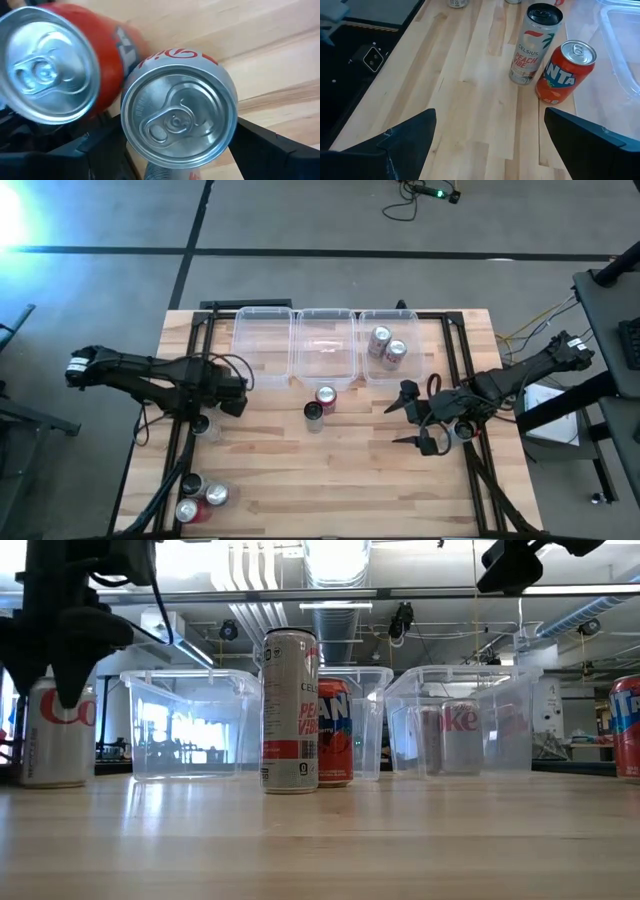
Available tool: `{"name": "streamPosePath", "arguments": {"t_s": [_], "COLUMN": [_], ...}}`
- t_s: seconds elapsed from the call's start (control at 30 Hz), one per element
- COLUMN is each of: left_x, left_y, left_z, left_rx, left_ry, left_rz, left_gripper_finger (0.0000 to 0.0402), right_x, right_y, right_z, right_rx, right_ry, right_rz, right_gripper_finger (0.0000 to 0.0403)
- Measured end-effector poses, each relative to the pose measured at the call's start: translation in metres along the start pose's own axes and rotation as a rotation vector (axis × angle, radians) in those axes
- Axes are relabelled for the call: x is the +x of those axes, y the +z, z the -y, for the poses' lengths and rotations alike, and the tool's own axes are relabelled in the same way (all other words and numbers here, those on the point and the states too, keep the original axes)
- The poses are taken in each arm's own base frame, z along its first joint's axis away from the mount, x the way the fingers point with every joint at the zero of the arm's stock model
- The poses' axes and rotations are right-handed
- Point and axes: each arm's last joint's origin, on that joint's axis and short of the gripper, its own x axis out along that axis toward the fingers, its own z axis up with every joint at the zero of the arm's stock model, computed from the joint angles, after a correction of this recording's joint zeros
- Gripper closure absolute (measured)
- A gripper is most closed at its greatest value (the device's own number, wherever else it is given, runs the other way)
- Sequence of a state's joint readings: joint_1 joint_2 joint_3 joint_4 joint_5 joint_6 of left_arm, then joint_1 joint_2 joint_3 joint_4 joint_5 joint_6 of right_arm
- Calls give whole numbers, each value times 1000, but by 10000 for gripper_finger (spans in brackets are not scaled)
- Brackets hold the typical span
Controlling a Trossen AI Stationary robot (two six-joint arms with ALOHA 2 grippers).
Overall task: Sort soda cans
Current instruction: Put the top red silver soda can into the right transparent bin
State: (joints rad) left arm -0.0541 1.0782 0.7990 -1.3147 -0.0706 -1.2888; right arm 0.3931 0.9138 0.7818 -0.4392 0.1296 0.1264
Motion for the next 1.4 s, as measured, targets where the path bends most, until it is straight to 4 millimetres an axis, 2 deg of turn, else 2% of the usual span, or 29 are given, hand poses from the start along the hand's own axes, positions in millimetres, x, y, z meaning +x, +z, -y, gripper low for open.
{"name": "streamPosePath", "arguments": {"t_s": [0.27,0.43,0.7,0.97,1.4], "left_x": [4,-1,-1,0,0], "left_y": [4,6,7,1,-5], "left_z": [15,26,28,30,32], "left_rx": [64,145,200,223,259], "left_ry": [-135,-222,-237,-277,-280], "left_rz": [35,44,50,-38,-34], "left_gripper_finger": [99,100,100,100,100], "right_x": [0,0,0,0,0], "right_y": [0,0,0,0,0], "right_z": [-2,-2,-2,-2,-2], "right_rx": [11,28,27,27,26], "right_ry": [6,6,5,6,5], "right_rz": [0,-1,-1,-1,0], "right_gripper_finger": [35,35,35,35,35]}}
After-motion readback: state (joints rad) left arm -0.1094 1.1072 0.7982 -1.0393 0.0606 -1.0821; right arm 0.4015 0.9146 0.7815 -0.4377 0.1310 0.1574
